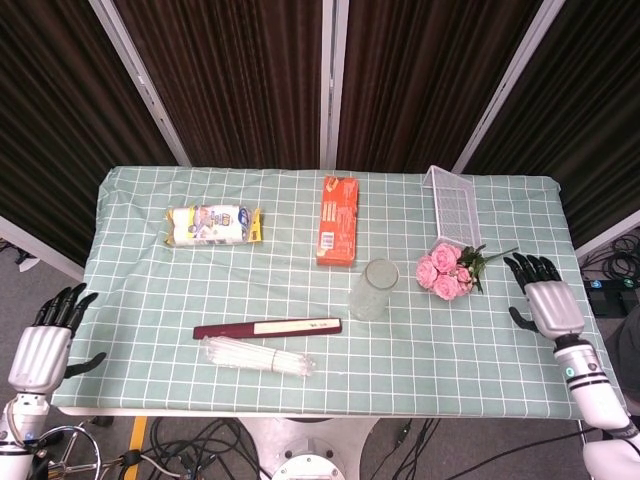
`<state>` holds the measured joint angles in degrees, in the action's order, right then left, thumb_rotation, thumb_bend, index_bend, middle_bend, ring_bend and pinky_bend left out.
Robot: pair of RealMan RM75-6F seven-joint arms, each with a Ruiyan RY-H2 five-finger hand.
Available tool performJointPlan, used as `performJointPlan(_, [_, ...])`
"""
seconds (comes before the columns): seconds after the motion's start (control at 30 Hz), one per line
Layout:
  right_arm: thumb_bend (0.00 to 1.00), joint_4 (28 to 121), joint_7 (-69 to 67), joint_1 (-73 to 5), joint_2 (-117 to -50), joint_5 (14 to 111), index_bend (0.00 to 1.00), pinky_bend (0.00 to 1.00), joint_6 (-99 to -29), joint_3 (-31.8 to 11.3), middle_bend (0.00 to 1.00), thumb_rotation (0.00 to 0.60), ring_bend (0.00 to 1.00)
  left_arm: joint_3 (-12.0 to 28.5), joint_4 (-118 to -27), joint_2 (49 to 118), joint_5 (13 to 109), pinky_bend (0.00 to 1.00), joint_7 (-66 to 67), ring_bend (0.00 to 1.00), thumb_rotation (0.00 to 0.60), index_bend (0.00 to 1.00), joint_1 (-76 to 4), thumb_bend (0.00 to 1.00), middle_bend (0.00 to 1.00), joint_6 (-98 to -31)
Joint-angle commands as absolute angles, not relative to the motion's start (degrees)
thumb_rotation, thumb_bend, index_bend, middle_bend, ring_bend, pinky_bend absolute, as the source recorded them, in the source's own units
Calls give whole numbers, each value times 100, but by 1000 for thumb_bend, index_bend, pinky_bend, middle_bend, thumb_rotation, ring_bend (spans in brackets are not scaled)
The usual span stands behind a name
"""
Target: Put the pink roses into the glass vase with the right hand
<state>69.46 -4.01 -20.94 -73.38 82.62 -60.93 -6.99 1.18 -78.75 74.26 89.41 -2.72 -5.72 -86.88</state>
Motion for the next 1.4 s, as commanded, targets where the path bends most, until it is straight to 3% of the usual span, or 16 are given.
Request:
performJointPlan(0.03, [276,6607,-396,-2329,-7579,8220,0,0,-5860,-761,60,600,0,115,-7822,7429,8987,147,-308,22,600,105,-575,98,50,-8739])
performJointPlan(0.37, [277,5982,-372,-2670,-8171,8146,0,0,-5521,-691,60,600,0,127,-7800,7391,8946,148,-341,22,600,104,-572,100,50,-8734])
performJointPlan(1.2, [282,5366,301,-2992,-9014,7904,0,0,-5512,-691,80,600,0,130,-7589,7350,8866,147,-896,22,600,104,-520,99,50,-8736])
performJointPlan(1.4, [305,5178,421,-3069,-9226,7864,0,85,-5512,-710,116,600,0,96,-7487,7363,8855,147,-972,22,600,104,-502,99,50,-8698])
